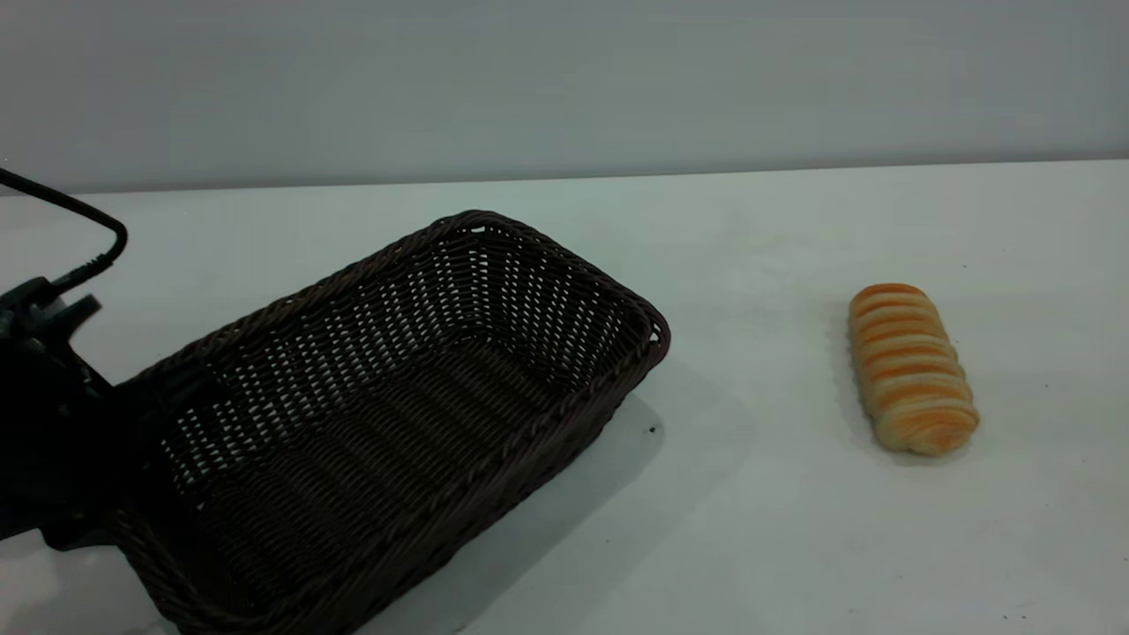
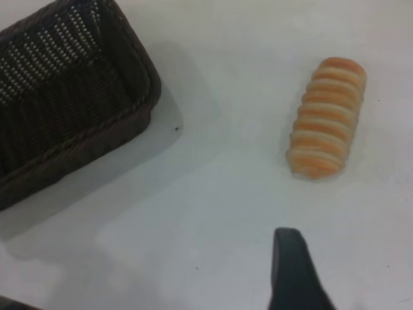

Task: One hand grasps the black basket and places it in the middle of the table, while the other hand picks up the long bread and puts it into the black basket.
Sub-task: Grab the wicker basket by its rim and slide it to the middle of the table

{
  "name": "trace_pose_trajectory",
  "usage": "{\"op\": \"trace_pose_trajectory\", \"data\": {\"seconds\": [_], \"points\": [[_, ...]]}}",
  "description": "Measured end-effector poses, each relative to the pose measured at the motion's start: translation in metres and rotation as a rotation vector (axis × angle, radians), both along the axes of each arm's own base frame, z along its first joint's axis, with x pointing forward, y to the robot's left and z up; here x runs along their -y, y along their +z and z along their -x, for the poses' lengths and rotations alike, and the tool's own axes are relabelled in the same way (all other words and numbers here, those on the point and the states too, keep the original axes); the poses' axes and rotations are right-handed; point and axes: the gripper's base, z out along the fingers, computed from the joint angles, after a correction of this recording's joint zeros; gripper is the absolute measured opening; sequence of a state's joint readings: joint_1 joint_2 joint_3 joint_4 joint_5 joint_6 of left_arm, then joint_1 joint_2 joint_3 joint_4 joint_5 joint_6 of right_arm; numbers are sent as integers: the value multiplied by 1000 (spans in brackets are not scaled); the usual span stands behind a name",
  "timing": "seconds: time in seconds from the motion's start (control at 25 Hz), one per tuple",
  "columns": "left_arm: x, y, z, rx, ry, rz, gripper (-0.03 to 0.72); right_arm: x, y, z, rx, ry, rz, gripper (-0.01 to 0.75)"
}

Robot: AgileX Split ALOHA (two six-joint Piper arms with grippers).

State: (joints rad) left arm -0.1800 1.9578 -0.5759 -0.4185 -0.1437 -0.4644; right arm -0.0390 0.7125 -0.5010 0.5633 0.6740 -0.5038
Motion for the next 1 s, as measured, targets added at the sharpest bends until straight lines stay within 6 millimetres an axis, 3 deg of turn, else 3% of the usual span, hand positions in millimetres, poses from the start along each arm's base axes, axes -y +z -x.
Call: {"op": "trace_pose_trajectory", "data": {"seconds": [0.16,0.28,0.48,0.72,0.8,1.0], "points": [[3,6,-3,1,-65,-3,188,0,0,0,-2,3,1,420],[8,20,-13,-6,-241,-24,179,0,0,0,-2,3,1,420],[17,47,-45,-37,-484,-60,177,0,0,1,-6,6,1,420],[21,78,-84,1,-604,-121,177,-1,-1,1,-17,13,0,420],[22,77,-95,-16,-640,-146,177,-1,-1,1,-17,13,0,420],[26,49,-110,-113,-733,-154,177,-1,-1,1,-17,16,2,420]]}}
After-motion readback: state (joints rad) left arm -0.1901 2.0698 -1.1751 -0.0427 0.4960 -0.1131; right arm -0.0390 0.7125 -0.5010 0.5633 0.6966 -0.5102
